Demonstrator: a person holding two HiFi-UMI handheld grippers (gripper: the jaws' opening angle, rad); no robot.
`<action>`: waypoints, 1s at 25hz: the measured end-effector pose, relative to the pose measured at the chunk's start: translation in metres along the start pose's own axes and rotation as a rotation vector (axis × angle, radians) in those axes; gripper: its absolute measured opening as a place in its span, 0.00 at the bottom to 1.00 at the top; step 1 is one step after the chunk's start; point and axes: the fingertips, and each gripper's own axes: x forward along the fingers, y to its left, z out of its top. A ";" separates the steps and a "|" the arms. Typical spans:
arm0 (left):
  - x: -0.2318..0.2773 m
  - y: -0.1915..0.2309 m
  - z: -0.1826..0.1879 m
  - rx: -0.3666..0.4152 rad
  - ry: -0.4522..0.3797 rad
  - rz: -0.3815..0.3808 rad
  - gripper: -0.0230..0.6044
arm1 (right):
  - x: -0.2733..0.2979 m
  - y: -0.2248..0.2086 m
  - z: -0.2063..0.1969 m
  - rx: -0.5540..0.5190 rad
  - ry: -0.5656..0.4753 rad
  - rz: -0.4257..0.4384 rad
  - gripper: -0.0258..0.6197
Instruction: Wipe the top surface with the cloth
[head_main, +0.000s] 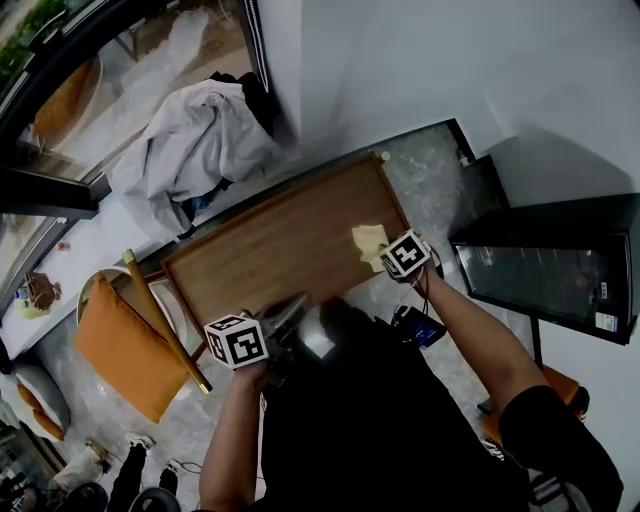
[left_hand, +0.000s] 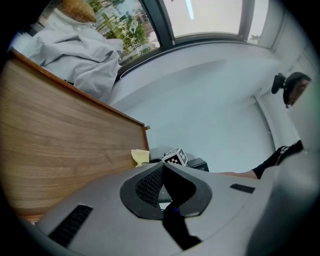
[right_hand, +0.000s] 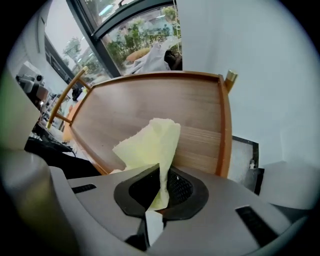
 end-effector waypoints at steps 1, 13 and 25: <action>0.001 0.000 -0.001 0.000 0.000 0.000 0.05 | -0.002 -0.007 -0.003 0.011 0.005 -0.025 0.09; -0.006 0.006 -0.004 -0.004 -0.018 0.026 0.05 | -0.017 -0.047 -0.024 0.201 0.027 -0.240 0.09; -0.067 -0.025 0.051 0.185 -0.244 0.195 0.05 | -0.172 0.112 0.160 -0.116 -0.691 0.434 0.09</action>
